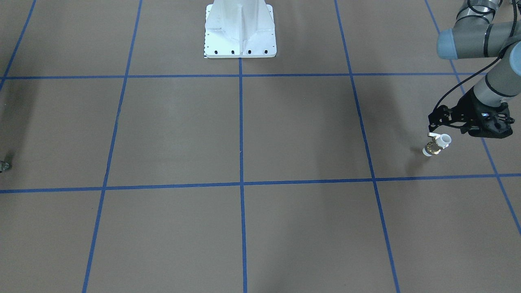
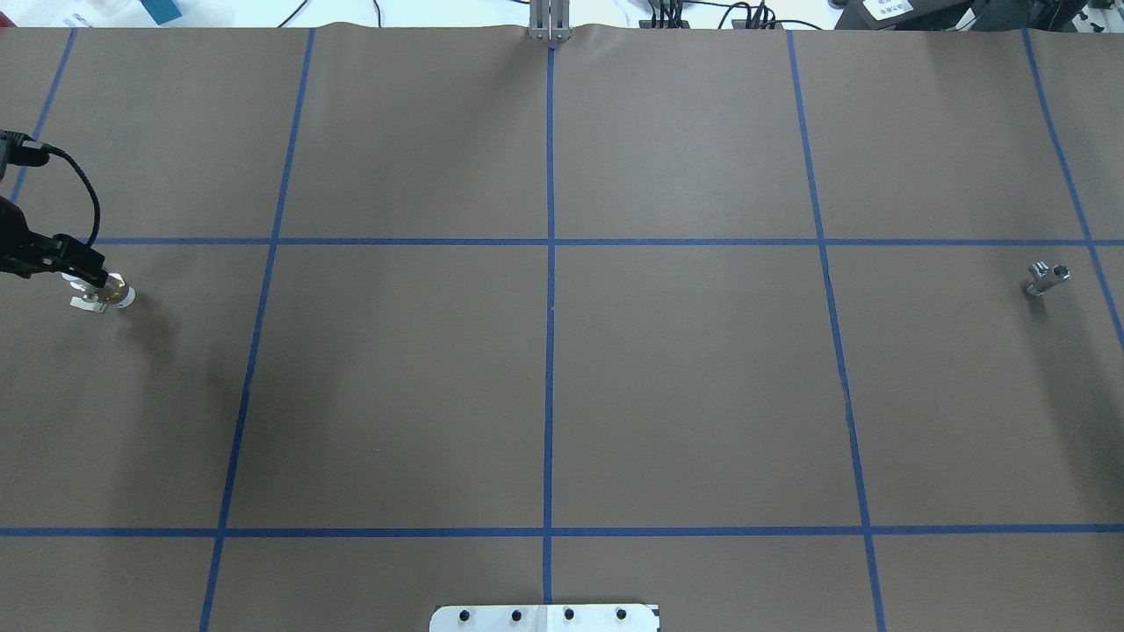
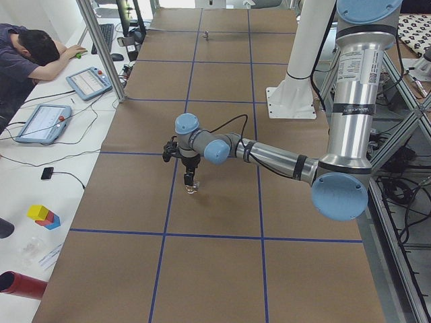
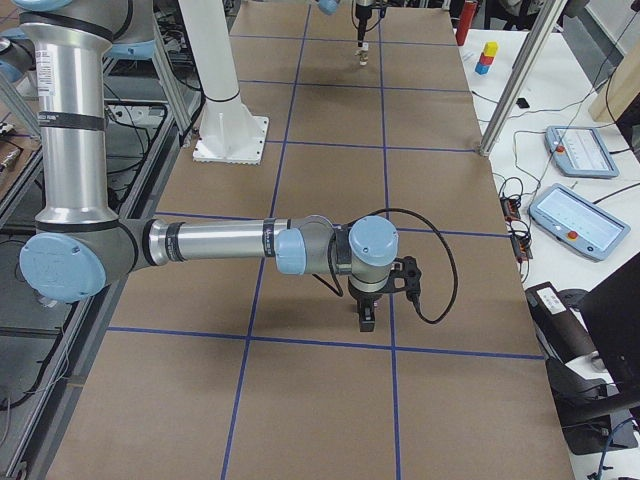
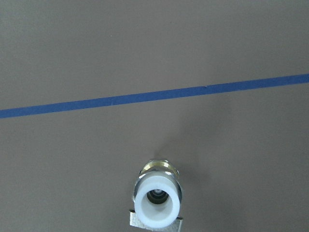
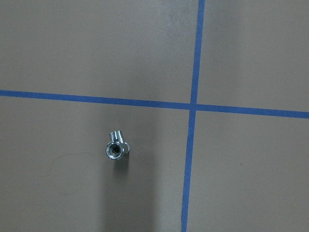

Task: Assemble PPR valve and pipe with both arms
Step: 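Lower the left gripper onto the white-and-brass valve and close it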

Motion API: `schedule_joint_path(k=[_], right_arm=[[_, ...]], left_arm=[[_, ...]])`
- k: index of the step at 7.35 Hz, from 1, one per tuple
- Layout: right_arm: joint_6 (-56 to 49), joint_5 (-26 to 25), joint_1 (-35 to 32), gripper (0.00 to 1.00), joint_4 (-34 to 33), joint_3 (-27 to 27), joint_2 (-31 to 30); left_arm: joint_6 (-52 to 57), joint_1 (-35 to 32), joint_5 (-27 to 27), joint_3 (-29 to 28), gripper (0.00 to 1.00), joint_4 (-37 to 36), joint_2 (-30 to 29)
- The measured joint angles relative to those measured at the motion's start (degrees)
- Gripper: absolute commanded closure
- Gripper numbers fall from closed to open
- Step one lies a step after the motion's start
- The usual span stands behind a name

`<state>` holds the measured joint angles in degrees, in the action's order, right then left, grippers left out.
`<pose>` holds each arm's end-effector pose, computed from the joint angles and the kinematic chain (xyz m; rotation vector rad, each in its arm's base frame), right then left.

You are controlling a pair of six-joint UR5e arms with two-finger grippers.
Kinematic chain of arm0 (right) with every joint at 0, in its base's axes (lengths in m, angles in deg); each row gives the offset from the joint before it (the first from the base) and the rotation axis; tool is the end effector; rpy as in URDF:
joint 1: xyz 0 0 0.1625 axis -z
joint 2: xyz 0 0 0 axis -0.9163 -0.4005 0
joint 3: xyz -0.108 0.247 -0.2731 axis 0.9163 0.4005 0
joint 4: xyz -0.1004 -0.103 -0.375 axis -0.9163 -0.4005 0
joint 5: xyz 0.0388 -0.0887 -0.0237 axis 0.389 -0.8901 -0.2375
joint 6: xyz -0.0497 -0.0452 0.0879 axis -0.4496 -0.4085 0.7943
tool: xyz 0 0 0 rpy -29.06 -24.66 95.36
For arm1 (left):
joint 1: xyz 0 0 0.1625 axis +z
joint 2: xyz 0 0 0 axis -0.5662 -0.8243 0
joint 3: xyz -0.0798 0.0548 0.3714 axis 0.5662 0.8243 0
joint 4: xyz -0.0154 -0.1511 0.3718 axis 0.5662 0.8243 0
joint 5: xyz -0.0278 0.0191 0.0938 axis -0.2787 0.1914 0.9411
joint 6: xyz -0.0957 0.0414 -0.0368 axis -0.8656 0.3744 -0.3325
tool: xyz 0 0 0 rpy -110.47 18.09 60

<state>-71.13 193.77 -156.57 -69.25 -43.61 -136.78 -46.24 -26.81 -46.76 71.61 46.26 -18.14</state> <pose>0.0514 -0.4722 0.5787 0.0756 -0.8523 -0.0500 0.1925 -0.4926 0.5102 0.0758 0.7596 0.1112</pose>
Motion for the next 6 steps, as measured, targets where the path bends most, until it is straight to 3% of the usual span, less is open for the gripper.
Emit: schedule_joint_path(k=[6], right_arm=[[-0.1,1.3,0.0,0.01,-0.2,0.4,0.4]], left_arm=[[0.1,0.3,0.0,-3.7,0.14,1.7,-1.4]])
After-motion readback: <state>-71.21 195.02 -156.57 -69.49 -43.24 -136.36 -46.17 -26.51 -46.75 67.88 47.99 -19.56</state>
